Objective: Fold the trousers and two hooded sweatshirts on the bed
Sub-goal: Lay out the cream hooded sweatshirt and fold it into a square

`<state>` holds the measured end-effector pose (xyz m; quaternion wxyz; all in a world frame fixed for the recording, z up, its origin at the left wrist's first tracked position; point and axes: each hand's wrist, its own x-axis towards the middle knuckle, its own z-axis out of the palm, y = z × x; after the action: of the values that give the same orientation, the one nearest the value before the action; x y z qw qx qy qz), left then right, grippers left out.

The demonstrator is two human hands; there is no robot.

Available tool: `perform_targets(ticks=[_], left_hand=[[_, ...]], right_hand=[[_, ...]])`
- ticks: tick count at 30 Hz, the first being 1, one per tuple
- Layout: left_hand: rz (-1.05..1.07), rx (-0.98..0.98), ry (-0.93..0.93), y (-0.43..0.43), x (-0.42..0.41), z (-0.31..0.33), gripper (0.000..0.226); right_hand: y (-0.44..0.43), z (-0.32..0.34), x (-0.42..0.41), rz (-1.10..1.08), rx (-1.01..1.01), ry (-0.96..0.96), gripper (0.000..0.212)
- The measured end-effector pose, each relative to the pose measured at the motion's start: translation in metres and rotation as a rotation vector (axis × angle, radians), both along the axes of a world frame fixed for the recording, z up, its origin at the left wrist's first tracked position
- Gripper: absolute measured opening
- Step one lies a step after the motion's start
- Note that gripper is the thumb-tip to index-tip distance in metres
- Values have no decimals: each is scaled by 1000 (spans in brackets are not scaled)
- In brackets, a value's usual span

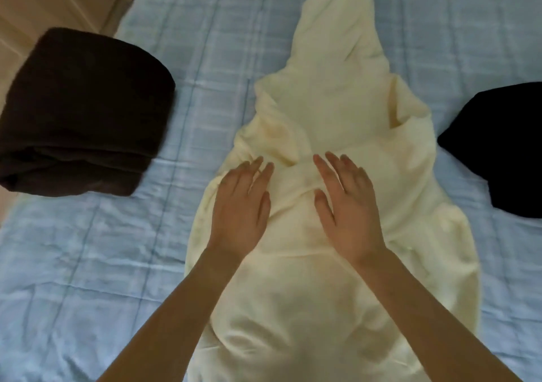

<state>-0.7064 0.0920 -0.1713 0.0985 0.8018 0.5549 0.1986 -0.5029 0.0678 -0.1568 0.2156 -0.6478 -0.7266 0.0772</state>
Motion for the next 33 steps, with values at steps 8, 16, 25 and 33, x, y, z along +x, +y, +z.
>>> perform_targets(ticks=[8, 16, 25, 33], left_hand=[[-57, -191, -71, 75, -24, -38, 47], [335, -450, -573, 108, -52, -32, 11], [506, -440, -597, 105, -64, -50, 8], [224, -492, -441, 183, -13, -32, 52]], right_hand=[[85, -36, -23, -74, -181, 11, 59], [225, -8, -79, -125, -350, 322, 42], [227, -50, -26, -409, -349, 551, 6], [238, -41, -39, -308, -344, 635, 9]])
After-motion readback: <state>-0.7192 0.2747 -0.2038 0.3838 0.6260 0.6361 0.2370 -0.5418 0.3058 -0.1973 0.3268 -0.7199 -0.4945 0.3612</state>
